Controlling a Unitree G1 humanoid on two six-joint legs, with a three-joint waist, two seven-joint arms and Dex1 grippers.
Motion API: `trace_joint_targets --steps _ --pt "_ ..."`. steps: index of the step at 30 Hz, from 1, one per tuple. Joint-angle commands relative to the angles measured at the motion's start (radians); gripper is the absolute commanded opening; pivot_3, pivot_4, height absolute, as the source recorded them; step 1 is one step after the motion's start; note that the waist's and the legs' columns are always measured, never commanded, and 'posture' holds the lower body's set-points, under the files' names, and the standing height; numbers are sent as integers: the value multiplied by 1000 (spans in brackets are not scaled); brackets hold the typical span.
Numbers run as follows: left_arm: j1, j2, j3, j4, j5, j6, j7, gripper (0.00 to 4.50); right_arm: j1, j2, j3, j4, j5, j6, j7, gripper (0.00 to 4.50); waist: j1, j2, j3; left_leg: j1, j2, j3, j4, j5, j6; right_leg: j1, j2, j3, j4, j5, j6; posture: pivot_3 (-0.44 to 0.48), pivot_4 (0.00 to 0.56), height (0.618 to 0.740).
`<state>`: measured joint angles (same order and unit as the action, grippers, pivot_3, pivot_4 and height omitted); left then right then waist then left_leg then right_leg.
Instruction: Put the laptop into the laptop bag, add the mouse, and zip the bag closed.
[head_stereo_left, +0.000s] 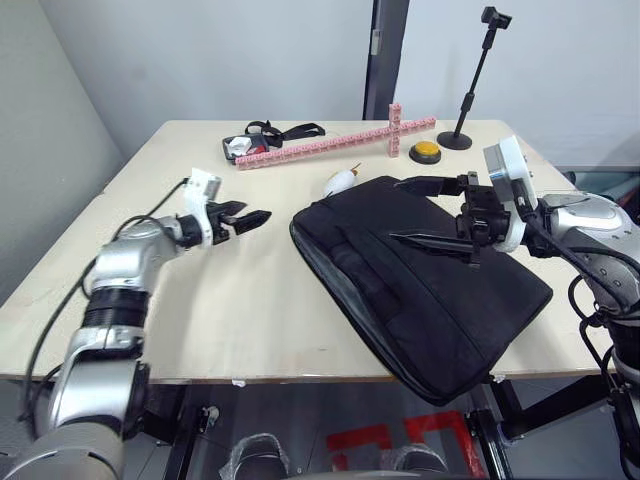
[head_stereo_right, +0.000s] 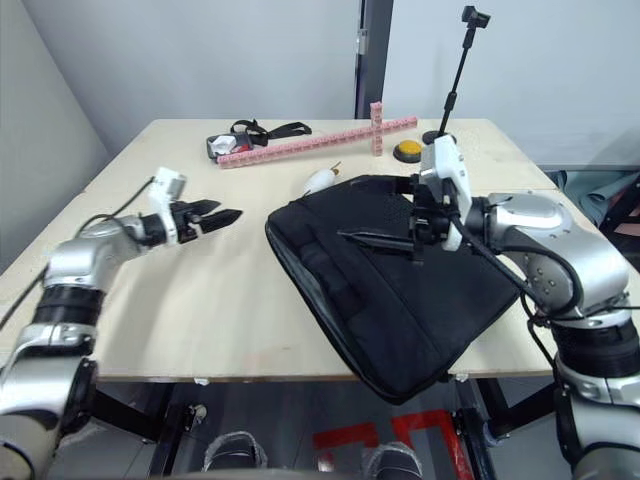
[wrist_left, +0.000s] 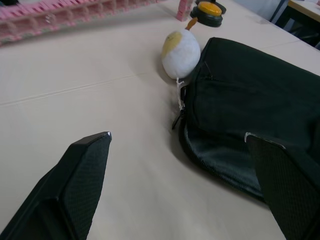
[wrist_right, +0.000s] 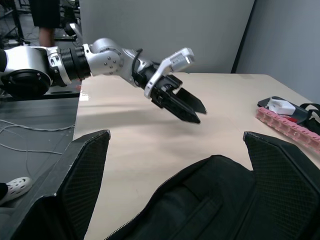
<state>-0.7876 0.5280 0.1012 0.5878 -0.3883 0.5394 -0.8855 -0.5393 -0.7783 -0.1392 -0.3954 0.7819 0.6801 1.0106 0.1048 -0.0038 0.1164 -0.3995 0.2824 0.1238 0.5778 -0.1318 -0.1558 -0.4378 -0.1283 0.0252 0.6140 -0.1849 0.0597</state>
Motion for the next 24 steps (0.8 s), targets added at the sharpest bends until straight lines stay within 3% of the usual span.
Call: trace_joint_targets --steps 1,9,18,24 --pt "-98 -42 -26 165 61 -130 -13 4500 16 -8 -32 -45 14 -3 -29 4476 2 0 0 0 0 0 0 0 0 0 0 0 0 0 0 0 150 740" --pt "-246 -173 -24 526 135 -292 -15 4500 60 -28 -57 -72 26 5 -67 4476 7 0 0 0 0 0 0 0 0 2 0 0 -1 0 0 0 150 740" --pt "-272 -233 -13 660 194 -351 -9 4500 68 -65 -76 -76 30 4 -75 4476 20 0 0 1 -1 -1 0 0 0 3 -1 0 -2 0 1 0 150 740" --pt "-286 -241 -2 675 209 -356 -18 2633 71 -67 -76 -83 30 4 -82 4500 23 0 0 1 -1 -1 0 0 0 4 -1 0 -2 0 1 0 150 740"
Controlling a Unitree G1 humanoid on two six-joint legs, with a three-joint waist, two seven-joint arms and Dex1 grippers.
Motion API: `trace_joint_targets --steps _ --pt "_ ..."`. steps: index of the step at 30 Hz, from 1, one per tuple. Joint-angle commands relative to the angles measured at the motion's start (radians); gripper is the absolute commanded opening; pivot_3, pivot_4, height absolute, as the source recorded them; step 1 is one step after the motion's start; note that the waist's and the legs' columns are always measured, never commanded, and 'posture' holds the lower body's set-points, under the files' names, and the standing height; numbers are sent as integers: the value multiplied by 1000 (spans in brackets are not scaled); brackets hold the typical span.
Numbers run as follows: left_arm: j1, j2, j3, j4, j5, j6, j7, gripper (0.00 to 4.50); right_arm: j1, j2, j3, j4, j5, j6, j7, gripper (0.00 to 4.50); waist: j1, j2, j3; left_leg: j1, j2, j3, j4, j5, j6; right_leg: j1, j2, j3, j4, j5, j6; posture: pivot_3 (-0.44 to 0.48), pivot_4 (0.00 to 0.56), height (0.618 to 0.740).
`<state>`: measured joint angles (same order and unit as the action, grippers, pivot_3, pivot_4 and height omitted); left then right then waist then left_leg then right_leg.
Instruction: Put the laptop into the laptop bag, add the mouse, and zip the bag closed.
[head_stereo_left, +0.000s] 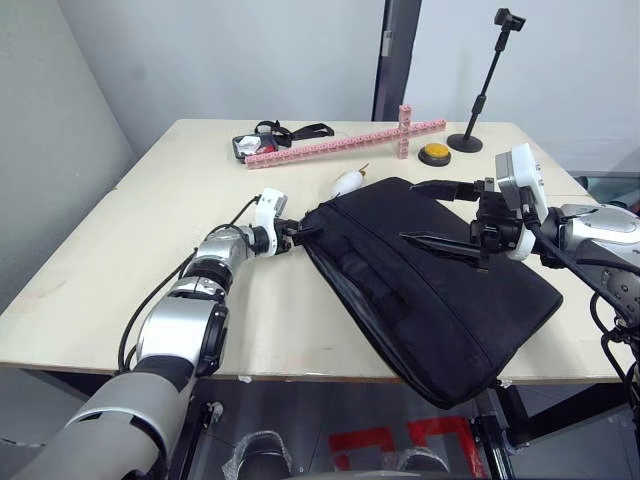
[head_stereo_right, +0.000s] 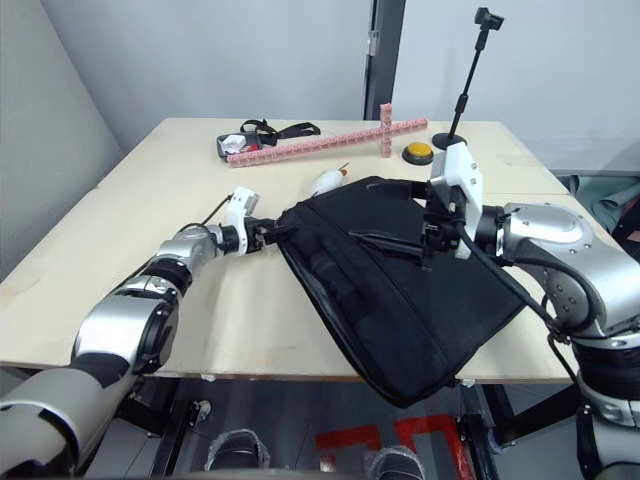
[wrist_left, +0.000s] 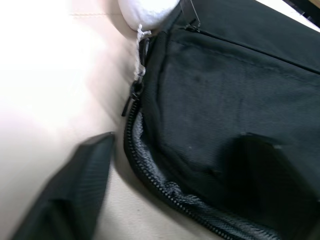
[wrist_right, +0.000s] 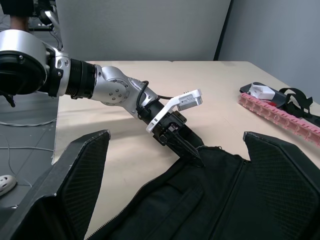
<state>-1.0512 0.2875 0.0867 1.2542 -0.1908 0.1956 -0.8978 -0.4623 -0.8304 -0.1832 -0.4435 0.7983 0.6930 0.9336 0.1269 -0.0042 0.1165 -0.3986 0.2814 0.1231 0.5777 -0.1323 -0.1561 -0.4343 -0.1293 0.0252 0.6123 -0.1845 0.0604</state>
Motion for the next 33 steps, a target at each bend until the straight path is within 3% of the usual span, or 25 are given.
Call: trace_joint_targets --steps 1,7,8,15,20,27,33 --pt "-23 -1 15 10 13 -12 -7 2252 -5 -15 -32 -35 13 -9 -5 4500 1 0 0 0 0 0 0 0 0 0 0 0 0 0 0 0 150 740" --pt "-21 2 31 10 21 -11 -10 132 -2 -10 -20 -33 0 -18 -7 4500 8 0 0 0 0 0 -1 0 0 0 0 0 -2 0 0 0 150 740" --pt "-20 6 37 7 17 -10 -10 39 -5 -8 -16 -33 5 -13 -8 4500 8 0 0 0 0 0 -2 0 0 0 0 0 -2 0 0 0 150 740" --pt "23 80 94 -53 -32 24 -47 39 -14 -27 7 1 27 64 -8 4500 -1 0 0 0 0 0 -2 -2 -3 0 0 -1 -2 0 0 0 150 740" --pt "134 157 117 -206 -63 73 -95 39 -34 -20 28 59 10 130 -55 4500 -32 1 1 0 0 0 -4 -6 -9 -1 0 -1 -3 0 1 0 150 740" --pt "364 222 169 -599 -151 250 -51 39 46 -110 22 94 20 245 -18 4500 -26 1 2 0 0 0 -6 -6 -10 -1 0 -2 -6 0 1 0 150 740" --pt "562 212 234 -937 -256 407 65 39 179 -174 -48 159 66 335 27 4500 -22 1 2 -1 0 0 -9 -6 -10 -1 0 -3 -10 0 1 0 150 740"
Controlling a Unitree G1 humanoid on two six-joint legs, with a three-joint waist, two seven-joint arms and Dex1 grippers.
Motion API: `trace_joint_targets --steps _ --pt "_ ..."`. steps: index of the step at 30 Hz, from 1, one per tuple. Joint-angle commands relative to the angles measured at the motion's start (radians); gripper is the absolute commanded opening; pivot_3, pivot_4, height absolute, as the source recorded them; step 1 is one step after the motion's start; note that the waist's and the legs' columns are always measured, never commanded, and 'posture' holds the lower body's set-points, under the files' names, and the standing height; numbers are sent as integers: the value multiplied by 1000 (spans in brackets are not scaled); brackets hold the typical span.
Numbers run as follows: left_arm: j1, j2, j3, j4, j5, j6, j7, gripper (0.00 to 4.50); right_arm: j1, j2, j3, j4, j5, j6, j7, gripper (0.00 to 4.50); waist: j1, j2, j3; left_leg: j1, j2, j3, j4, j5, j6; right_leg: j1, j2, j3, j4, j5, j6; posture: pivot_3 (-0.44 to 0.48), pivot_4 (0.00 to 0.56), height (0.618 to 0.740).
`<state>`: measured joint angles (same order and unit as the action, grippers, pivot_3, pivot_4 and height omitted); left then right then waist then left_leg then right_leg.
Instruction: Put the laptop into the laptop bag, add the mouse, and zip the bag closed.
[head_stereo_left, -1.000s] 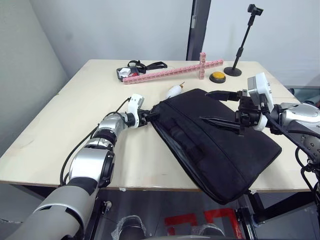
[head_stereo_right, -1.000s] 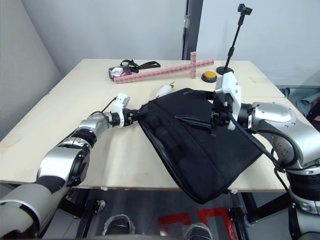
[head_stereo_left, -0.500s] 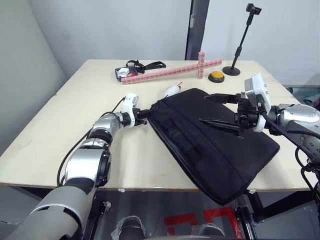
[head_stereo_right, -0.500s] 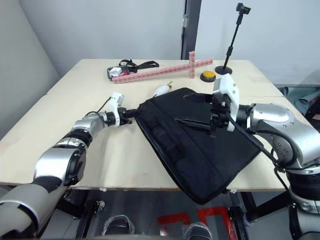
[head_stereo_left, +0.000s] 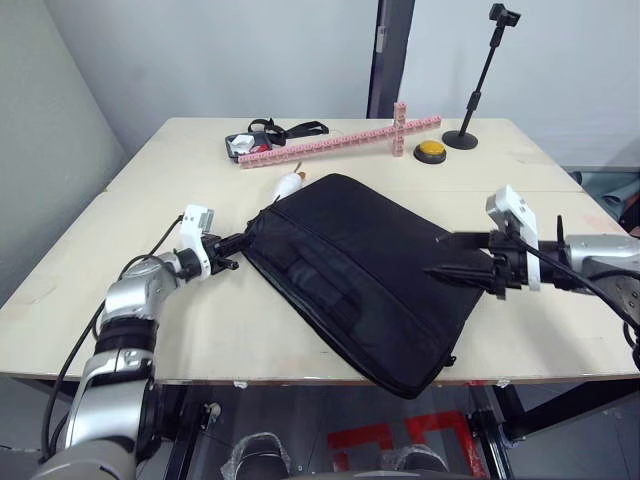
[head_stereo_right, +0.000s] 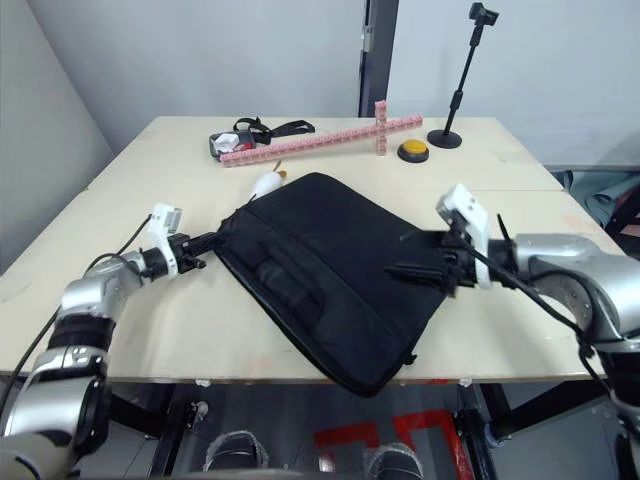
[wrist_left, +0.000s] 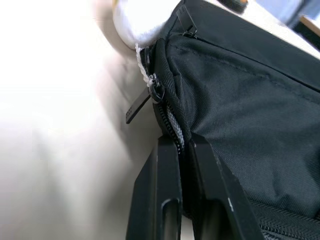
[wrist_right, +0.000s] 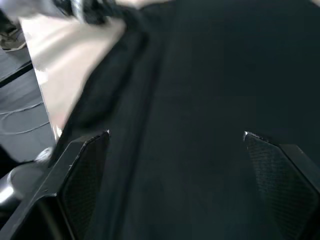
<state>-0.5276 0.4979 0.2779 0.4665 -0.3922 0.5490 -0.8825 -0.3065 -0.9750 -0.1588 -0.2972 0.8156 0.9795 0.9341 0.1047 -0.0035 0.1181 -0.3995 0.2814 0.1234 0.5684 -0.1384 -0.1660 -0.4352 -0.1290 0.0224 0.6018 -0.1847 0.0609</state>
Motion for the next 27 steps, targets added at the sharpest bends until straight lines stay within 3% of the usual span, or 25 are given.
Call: trace_joint_targets --steps 1,10,22,27 --pt "62 -5 51 -192 -71 73 70 39 44 -39 -86 21 63 71 37 4500 0 0 0 0 0 0 0 0 0 0 0 0 0 0 0 0 150 740" --pt "167 -26 68 -344 -144 131 164 39 229 -103 -91 12 61 159 67 4500 -2 0 0 0 0 1 -1 0 0 0 0 1 -1 0 0 0 150 740" --pt "197 -19 49 -385 -165 141 189 39 325 103 -140 -121 247 357 -136 4500 -2 0 0 1 0 2 -2 0 1 -1 0 1 -3 0 1 0 150 740" --pt "201 -15 35 -395 -165 147 186 0 316 169 -169 -108 278 364 -211 2986 -2 0 0 1 0 2 -3 0 0 -1 0 1 -3 0 1 0 150 740"
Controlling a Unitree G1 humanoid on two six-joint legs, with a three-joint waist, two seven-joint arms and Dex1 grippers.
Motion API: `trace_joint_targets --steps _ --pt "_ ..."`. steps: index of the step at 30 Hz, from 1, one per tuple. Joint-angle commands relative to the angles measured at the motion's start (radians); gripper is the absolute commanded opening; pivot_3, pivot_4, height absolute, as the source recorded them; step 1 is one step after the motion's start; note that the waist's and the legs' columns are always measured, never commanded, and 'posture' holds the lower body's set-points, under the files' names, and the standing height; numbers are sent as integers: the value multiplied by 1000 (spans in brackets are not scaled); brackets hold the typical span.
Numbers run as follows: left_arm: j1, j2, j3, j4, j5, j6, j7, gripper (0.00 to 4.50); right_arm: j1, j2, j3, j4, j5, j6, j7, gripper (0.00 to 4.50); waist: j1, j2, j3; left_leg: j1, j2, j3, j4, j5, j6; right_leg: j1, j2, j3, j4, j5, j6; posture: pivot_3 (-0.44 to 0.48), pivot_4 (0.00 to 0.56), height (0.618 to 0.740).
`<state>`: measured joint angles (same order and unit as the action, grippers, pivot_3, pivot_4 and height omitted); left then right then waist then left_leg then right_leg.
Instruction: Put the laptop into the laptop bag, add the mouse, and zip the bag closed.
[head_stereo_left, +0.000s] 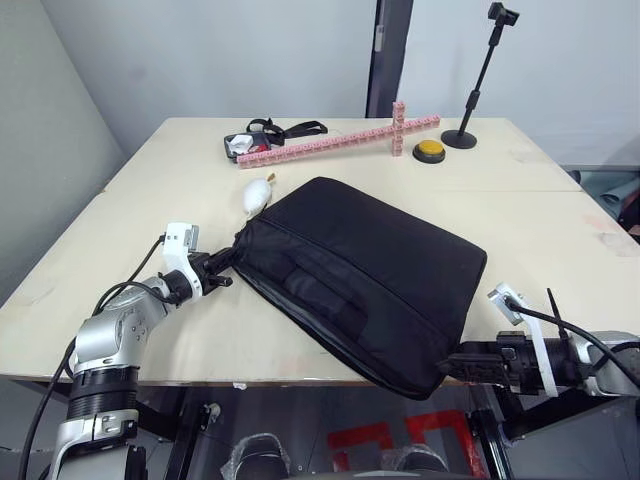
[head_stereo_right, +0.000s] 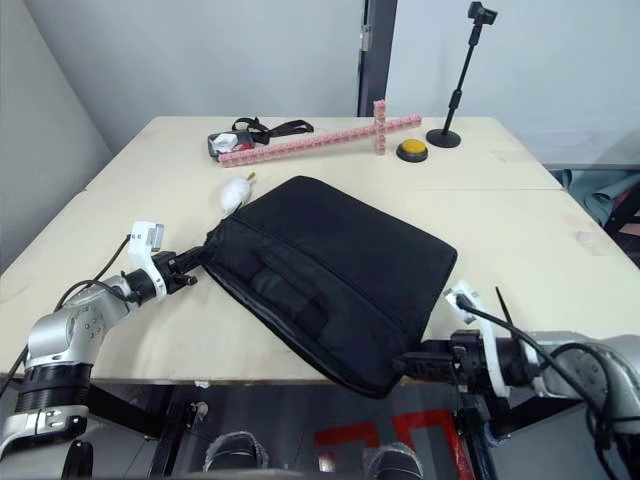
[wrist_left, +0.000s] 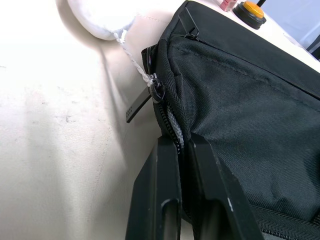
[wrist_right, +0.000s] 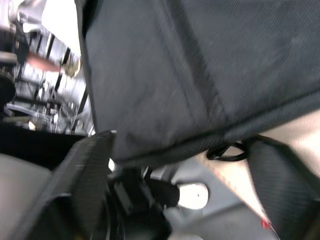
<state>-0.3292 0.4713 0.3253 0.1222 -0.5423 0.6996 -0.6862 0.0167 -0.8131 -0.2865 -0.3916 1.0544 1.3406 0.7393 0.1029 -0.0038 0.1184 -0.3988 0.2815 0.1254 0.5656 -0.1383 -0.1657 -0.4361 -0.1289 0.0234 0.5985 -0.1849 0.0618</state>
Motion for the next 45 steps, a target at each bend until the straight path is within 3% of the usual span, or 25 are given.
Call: trace_joint_targets --steps 1,6,10,16,22,27,37,45 --pt "3 13 -15 -50 -15 -4 -12 0 -6 11 -45 -11 43 3 -22 2600 0 0 0 0 0 0 0 0 0 0 0 0 0 0 0 0 150 740" --pt "2 19 -28 -46 -19 1 -20 0 -12 9 -55 8 43 0 -35 866 0 0 0 0 0 0 -1 0 0 0 0 0 0 0 2 0 150 740" --pt "15 32 -28 -59 -27 11 -28 0 -21 5 -50 34 11 -32 -42 17 1 0 0 0 0 0 -1 0 0 0 0 0 -1 0 3 0 150 740" --pt "79 72 -14 -151 -67 64 -40 0 -92 -3 -37 122 -44 -99 -24 17 -6 0 0 0 0 0 0 0 0 0 0 0 -1 1 4 0 150 740" --pt "203 146 10 -315 -163 170 -70 0 -214 -50 56 234 -155 -180 61 17 -12 1 0 1 0 1 -1 0 0 0 0 1 -1 2 5 0 150 740" --pt "292 143 60 -429 -234 222 -25 0 -312 -30 96 318 -198 -205 97 17 -11 1 0 0 0 1 -1 0 0 -1 0 1 -1 2 5 0 150 740" --pt "456 -31 126 -605 -306 207 175 0 -440 9 124 420 -250 -212 125 17 -12 1 0 0 0 2 0 4 6 -1 0 1 -1 2 5 0 150 740" --pt "569 -154 61 -711 -327 169 269 0 -485 -1 131 479 -281 -220 171 17 -10 1 -1 0 0 3 0 6 9 -1 0 2 -2 2 5 0 150 740"
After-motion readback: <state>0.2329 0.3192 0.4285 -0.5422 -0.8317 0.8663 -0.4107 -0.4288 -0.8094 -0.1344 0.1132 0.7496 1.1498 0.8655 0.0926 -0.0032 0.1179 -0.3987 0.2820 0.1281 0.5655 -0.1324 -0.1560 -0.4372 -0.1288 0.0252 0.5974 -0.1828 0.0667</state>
